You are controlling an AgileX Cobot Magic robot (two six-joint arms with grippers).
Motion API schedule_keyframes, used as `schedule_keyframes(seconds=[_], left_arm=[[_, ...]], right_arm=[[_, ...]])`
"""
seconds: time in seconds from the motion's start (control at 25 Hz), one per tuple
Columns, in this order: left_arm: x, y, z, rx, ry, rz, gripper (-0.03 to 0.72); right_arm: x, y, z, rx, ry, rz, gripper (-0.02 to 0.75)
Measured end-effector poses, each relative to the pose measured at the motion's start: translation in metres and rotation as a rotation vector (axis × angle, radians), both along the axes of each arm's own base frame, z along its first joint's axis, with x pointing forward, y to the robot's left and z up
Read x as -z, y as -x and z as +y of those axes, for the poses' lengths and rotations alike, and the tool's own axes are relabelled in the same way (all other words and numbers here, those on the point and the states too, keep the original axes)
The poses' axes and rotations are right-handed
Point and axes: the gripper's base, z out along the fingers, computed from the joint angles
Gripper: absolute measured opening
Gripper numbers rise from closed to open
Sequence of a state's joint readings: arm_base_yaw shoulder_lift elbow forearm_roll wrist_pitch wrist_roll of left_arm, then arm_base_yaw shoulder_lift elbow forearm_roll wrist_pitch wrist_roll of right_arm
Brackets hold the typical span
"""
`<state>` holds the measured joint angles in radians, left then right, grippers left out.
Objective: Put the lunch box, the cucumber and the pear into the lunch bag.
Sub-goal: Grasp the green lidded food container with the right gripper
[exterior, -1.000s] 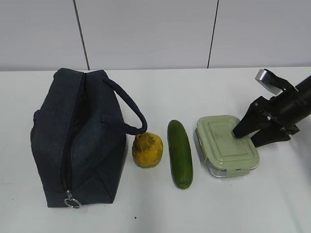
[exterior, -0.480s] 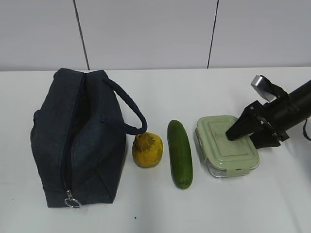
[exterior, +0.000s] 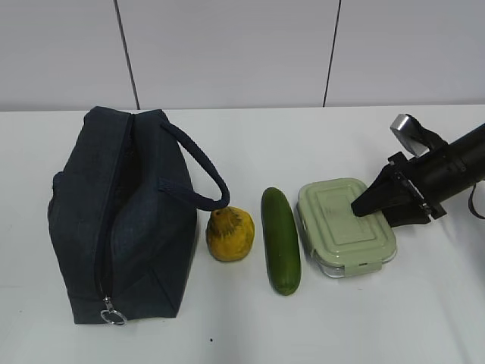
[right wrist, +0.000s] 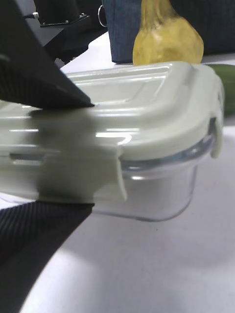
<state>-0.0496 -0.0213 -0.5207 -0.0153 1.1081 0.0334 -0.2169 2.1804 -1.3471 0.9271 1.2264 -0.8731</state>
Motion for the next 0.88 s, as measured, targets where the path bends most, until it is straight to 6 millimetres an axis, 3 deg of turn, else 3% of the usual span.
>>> schedule_keyframes(seconds=[0.88], left_arm=[[0.0000,0.0000,0.0000,0.000,0.000,0.000,0.237]], right_arm=[[-0.0003,0.0007,0.0003,-0.007,-0.005,0.004,0.406]])
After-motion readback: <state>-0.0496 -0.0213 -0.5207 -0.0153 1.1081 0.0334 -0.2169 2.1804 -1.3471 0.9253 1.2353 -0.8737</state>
